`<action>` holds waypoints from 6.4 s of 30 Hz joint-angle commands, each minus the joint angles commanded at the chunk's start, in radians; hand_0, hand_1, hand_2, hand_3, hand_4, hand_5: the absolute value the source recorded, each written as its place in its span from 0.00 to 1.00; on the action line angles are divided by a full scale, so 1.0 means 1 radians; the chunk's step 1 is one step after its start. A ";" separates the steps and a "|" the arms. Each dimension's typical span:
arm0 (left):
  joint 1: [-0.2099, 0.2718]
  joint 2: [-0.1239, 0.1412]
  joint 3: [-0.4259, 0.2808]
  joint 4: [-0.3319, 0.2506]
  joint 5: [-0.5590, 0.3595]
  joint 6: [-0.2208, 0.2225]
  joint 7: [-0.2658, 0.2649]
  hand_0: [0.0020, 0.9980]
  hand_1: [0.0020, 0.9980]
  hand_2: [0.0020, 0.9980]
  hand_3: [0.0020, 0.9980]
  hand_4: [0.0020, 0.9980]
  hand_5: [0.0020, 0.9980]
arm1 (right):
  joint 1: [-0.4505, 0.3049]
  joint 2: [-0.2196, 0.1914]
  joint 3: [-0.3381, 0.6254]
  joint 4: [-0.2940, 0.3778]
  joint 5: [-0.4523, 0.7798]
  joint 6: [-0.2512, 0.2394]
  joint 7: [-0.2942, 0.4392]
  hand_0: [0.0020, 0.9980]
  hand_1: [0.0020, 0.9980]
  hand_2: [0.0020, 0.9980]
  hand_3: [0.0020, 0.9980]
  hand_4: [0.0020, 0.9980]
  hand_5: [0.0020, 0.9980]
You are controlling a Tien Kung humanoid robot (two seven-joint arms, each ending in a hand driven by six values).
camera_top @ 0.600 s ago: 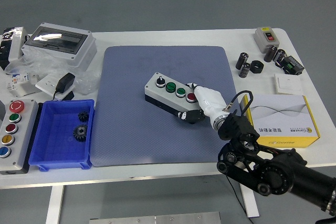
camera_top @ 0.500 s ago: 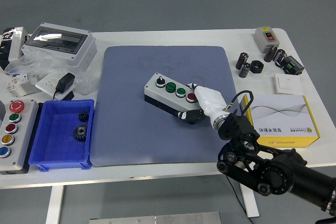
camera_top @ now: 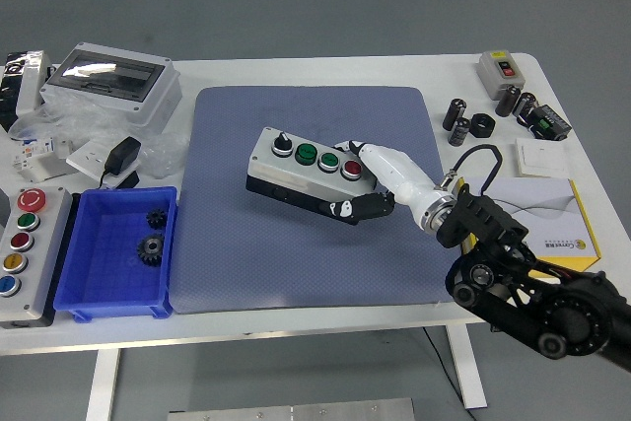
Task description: Pick up the button,place it on the desk,press the button,press the button
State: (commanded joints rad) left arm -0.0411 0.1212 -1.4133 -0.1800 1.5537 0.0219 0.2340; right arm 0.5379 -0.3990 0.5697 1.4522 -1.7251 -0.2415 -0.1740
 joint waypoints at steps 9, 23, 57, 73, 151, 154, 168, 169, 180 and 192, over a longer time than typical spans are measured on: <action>-0.003 -0.003 -0.002 0.000 0.005 0.000 0.000 0.60 0.60 0.53 0.60 0.62 0.21 | 0.034 -0.065 -0.159 -0.028 -0.176 -0.053 0.088 0.15 0.33 0.35 0.42 0.28 0.00; -0.002 -0.005 -0.003 0.000 0.009 0.000 0.002 0.60 0.60 0.53 0.60 0.62 0.21 | 0.044 -0.042 -0.226 -0.060 -0.209 -0.004 0.031 0.18 0.36 0.37 0.47 0.34 0.00; -0.002 -0.002 0.003 0.000 0.002 0.000 0.000 0.60 0.60 0.53 0.60 0.62 0.22 | 0.030 -0.061 -0.158 -0.049 -0.117 0.083 0.042 0.78 0.80 0.79 0.84 0.48 0.00; -0.002 0.000 0.018 0.000 -0.011 -0.012 0.018 0.60 0.60 0.53 0.60 0.61 0.21 | 0.035 -0.076 -0.097 -0.043 -0.066 0.223 0.068 0.82 0.85 0.84 0.93 0.55 0.00; -0.008 0.003 0.004 0.000 0.014 -0.011 0.016 0.61 0.60 0.52 0.60 0.61 0.14 | -0.047 -0.249 -0.021 0.076 0.288 0.286 0.126 0.90 0.92 0.98 1.00 0.74 0.31; -0.007 0.003 0.004 0.000 0.014 -0.011 0.016 0.61 0.60 0.52 0.60 0.61 0.14 | -0.048 -0.250 -0.016 0.077 0.287 0.286 0.125 0.90 0.92 0.98 1.00 0.74 0.31; 0.001 0.001 0.001 0.000 0.007 -0.006 0.016 0.60 0.60 0.52 0.60 0.60 0.14 | -0.176 -0.413 0.273 0.307 0.290 0.311 0.000 0.87 0.89 0.96 1.00 0.73 0.28; 0.001 0.001 0.001 0.000 0.007 -0.006 0.016 0.60 0.60 0.52 0.60 0.60 0.14 | -0.173 -0.421 0.284 0.322 0.293 0.331 -0.020 0.87 0.89 0.96 1.00 0.73 0.28; -0.001 0.004 0.005 0.000 0.002 -0.006 0.019 0.60 0.60 0.52 0.60 0.60 0.14 | -0.035 -0.458 0.314 0.327 0.483 0.640 -0.281 0.19 0.41 0.53 0.85 0.44 0.21; -0.004 0.002 0.008 0.000 0.002 -0.009 0.024 0.60 0.60 0.52 0.60 0.61 0.15 | 0.109 -0.344 0.172 0.327 0.576 0.678 -0.264 0.03 0.23 0.28 0.78 0.27 0.10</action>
State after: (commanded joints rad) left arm -0.0452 0.1228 -1.4053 -0.1800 1.5560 0.0132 0.2577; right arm 0.6471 -0.7426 0.7419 1.7790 -1.1495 0.4362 -0.4375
